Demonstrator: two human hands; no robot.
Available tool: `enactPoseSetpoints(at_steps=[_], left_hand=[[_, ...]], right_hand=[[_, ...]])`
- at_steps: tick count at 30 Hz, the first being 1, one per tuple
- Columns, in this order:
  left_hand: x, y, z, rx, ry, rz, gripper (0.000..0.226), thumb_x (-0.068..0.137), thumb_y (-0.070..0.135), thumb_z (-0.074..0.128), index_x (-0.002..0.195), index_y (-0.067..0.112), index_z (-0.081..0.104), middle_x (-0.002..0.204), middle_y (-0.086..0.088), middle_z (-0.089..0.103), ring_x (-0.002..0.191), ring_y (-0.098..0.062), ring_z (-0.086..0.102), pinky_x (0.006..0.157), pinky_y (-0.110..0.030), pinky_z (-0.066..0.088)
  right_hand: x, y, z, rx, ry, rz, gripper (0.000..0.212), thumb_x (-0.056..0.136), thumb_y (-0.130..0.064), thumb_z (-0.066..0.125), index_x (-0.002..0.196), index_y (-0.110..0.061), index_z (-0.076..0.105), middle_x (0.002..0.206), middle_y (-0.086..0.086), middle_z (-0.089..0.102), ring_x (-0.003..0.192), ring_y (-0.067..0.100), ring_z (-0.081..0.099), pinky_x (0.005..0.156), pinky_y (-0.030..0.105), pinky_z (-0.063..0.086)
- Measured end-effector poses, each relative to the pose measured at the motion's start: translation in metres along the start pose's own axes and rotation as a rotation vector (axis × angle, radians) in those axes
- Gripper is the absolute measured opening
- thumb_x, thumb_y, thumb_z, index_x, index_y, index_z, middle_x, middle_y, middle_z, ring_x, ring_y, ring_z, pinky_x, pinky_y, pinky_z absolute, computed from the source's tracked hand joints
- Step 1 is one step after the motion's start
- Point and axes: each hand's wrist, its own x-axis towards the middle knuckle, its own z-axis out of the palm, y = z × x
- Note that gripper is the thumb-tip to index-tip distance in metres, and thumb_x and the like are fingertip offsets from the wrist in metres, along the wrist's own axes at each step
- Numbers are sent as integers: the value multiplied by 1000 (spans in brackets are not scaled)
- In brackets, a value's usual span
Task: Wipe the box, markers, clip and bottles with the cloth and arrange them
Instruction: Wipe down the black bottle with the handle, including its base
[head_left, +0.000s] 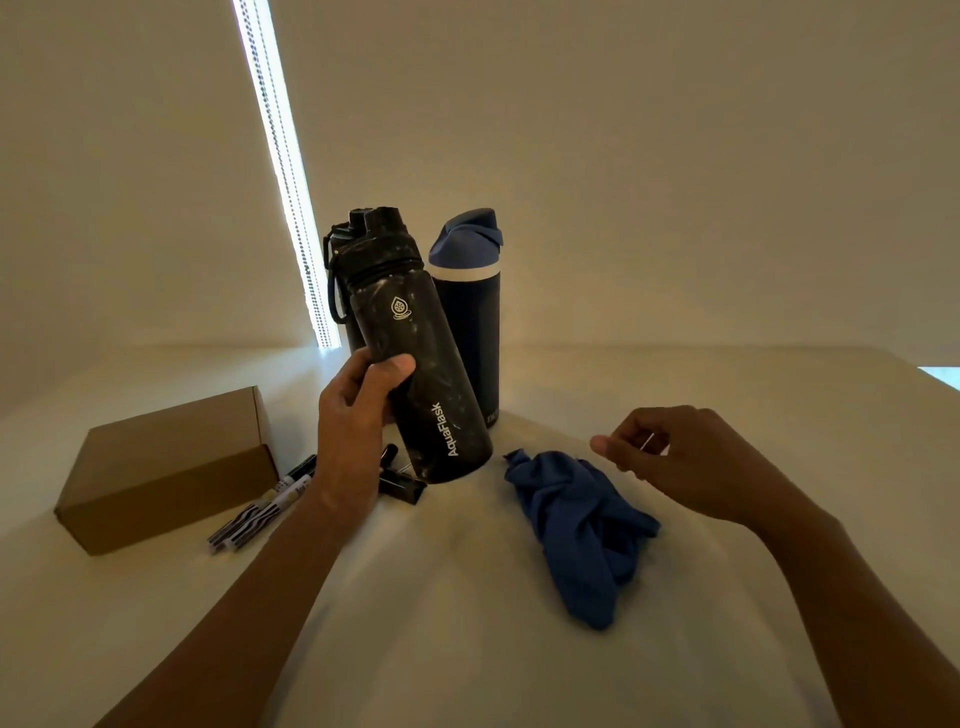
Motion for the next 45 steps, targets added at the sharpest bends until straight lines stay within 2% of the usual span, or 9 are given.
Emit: enactPoseSetpoints(at_steps=[12, 17, 22, 26, 31, 34, 38, 41, 45], left_hand=[[2, -1, -1, -1, 6, 2, 52, 74, 58, 68, 114, 26, 68, 104, 6, 76, 105, -19, 73, 91, -33, 57], [0, -1, -2, 0, -8, 6, 51, 75, 58, 68, 116, 26, 68, 108, 3, 75, 108, -20, 72, 93, -36, 57], [1, 0, -3, -12, 4, -3, 56, 75, 58, 68, 119, 24, 67, 109, 3, 75, 108, -19, 72, 94, -36, 56], [-1, 3, 1, -3, -26, 13, 44, 77, 55, 68, 112, 30, 70, 107, 3, 75, 106, -18, 73, 88, -31, 57], [-1, 2, 0, -15, -47, -3, 46, 77, 55, 69, 113, 28, 69, 111, -1, 75, 111, -23, 71, 94, -38, 57], [-1, 2, 1, -20, -39, -9, 50, 76, 56, 69, 116, 26, 68, 112, 0, 74, 112, -23, 71, 95, -38, 57], [-1, 2, -1, -24, -47, -25, 57, 75, 56, 70, 120, 21, 67, 114, -4, 74, 112, -24, 71, 98, -43, 57], [-1, 3, -1, -28, -48, -35, 49, 75, 55, 70, 115, 27, 70, 115, -5, 74, 113, -25, 71, 100, -47, 56], [-2, 2, -1, -39, -73, -59, 57, 75, 55, 70, 121, 22, 67, 119, -9, 73, 114, -28, 70, 102, -50, 56]], right_hand=[[4, -6, 32, -100, -128, 122, 29, 97, -45, 64, 92, -17, 72, 83, 0, 74, 76, 13, 68, 70, 36, 60], [3, -15, 4, 513, 194, 100, 18, 95, -45, 68, 91, -27, 68, 88, -10, 73, 76, 13, 73, 64, 32, 62], [-5, -16, -18, 415, 548, 85, 24, 91, -45, 74, 85, -23, 66, 78, -11, 73, 56, 6, 69, 54, 19, 50], [-12, -25, -27, 545, 722, 9, 23, 91, -44, 74, 88, -23, 66, 76, -9, 73, 62, 7, 71, 51, 16, 51], [-8, -29, -16, 642, 545, 18, 16, 99, -47, 62, 95, -32, 67, 82, -6, 72, 74, 14, 70, 65, 37, 59], [-6, -33, -17, 843, 477, -37, 21, 104, -42, 52, 107, -25, 65, 96, -1, 73, 89, 14, 72, 79, 36, 60], [-5, -32, -13, 793, 515, -27, 21, 105, -42, 53, 108, -24, 65, 102, -3, 71, 93, 15, 71, 86, 41, 60], [-2, -23, -17, 749, 583, 134, 26, 105, -52, 47, 108, -30, 61, 94, 6, 69, 87, 31, 66, 80, 51, 56], [3, -15, 2, 723, 267, 440, 43, 102, -56, 50, 102, -16, 67, 100, 12, 72, 90, 29, 69, 90, 54, 57]])
